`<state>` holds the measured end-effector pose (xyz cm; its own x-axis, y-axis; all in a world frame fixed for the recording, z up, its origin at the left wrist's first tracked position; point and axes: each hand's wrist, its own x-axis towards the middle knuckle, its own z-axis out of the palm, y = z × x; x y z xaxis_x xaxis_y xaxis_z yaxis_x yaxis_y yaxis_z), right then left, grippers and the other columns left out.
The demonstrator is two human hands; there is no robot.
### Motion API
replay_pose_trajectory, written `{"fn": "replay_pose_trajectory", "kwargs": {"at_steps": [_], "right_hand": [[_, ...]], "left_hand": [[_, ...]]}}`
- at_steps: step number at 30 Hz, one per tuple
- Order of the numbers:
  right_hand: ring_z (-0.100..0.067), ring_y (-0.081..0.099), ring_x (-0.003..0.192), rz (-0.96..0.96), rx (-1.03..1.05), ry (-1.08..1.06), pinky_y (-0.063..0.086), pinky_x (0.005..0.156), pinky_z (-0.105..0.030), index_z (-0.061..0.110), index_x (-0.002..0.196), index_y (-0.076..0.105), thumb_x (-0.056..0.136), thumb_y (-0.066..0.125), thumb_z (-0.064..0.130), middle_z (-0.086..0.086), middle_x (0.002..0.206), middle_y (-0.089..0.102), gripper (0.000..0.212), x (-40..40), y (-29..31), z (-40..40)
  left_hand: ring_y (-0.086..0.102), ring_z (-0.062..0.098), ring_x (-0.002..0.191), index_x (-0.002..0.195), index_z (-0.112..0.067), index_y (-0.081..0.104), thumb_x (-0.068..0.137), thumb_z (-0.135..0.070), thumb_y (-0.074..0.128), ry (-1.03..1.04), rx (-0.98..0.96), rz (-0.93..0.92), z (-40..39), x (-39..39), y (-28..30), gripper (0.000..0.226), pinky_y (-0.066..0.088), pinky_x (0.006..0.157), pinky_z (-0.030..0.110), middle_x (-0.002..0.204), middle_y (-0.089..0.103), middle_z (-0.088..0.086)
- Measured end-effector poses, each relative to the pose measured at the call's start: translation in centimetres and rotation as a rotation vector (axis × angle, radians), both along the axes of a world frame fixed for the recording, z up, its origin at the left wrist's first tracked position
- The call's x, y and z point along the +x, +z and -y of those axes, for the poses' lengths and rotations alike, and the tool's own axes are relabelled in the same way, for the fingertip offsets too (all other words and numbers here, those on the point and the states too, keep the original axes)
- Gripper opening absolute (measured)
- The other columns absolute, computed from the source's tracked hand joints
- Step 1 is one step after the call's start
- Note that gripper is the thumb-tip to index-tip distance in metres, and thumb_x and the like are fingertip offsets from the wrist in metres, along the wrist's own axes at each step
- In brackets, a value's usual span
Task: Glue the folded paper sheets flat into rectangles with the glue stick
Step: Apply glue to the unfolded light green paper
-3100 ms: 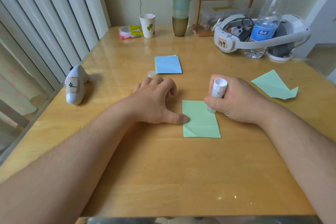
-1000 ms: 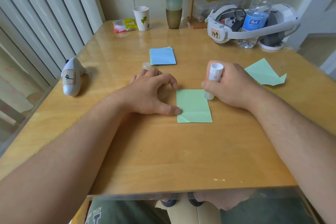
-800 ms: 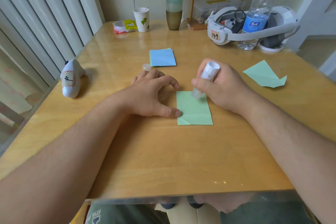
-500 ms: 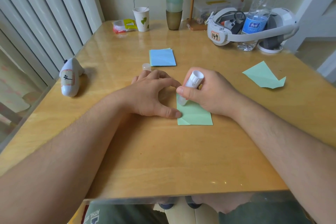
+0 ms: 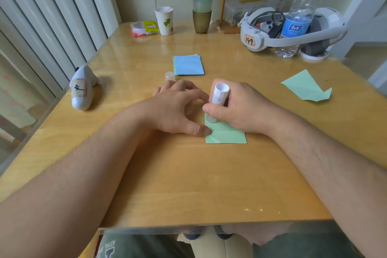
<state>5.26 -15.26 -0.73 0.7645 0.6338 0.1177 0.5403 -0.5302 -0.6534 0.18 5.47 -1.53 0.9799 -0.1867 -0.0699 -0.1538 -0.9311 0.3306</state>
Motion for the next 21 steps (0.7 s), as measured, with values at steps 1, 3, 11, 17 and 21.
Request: {"fn": "replay_pose_trajectory", "kwargs": {"at_steps": [1, 3, 11, 17, 21], "right_hand": [[-0.024, 0.058, 0.076, -0.003, 0.002, -0.001, 0.050, 0.068, -0.041, 0.018, 0.088, 0.057, 0.088, 0.073, 0.043, -0.005, 0.082, 0.069, 0.030, 0.0, 0.0, 0.2], [-0.024, 0.057, 0.074, -0.009, 0.007, -0.005, 0.048, 0.066, -0.040, 0.017, 0.088, 0.057, 0.088, 0.074, 0.042, -0.006, 0.082, 0.068, 0.030, 0.1, 0.0, 0.7], [-0.019, 0.059, 0.075, 0.014, -0.165, 0.024, 0.047, 0.069, -0.038, 0.023, 0.086, 0.059, 0.090, 0.074, 0.049, 0.001, 0.082, 0.068, 0.030, 0.4, 1.9, 1.7], [-0.026, 0.061, 0.081, -0.029, -0.070, -0.040, 0.051, 0.074, -0.044, 0.021, 0.086, 0.059, 0.090, 0.074, 0.043, -0.002, 0.083, 0.068, 0.027, 0.5, 0.9, 2.8], [-0.018, 0.056, 0.076, -0.001, -0.001, -0.122, 0.045, 0.067, -0.034, 0.017, 0.084, 0.057, 0.088, 0.073, 0.037, -0.001, 0.079, 0.066, 0.026, 0.5, 0.1, 3.5]], "left_hand": [[0.019, 0.011, 0.133, 0.132, -0.064, 0.040, 0.053, -0.090, 0.057, 0.000, -0.003, -0.001, 0.0, 0.0, 0.0, 0.085, 0.016, 0.106, 0.035, 0.138, 0.030, -0.023], [0.019, 0.011, 0.133, 0.130, -0.065, 0.041, 0.053, -0.090, 0.059, -0.001, -0.008, 0.001, 0.0, 0.0, 0.0, 0.083, 0.016, 0.106, 0.035, 0.138, 0.031, -0.023], [0.020, 0.015, 0.136, 0.130, -0.066, 0.044, 0.059, -0.086, 0.065, -0.013, -0.005, 0.005, 0.0, 0.0, 0.1, 0.077, 0.018, 0.107, 0.037, 0.139, 0.031, -0.022], [0.020, 0.014, 0.136, 0.132, -0.067, 0.044, 0.055, -0.090, 0.058, -0.004, -0.008, 0.002, -0.1, -0.2, 0.1, 0.081, 0.018, 0.109, 0.038, 0.139, 0.032, -0.022], [0.019, 0.013, 0.136, 0.130, -0.068, 0.044, 0.057, -0.089, 0.061, -0.005, -0.022, 0.002, -0.1, -0.1, 0.0, 0.078, 0.017, 0.111, 0.039, 0.139, 0.033, -0.023]]}}
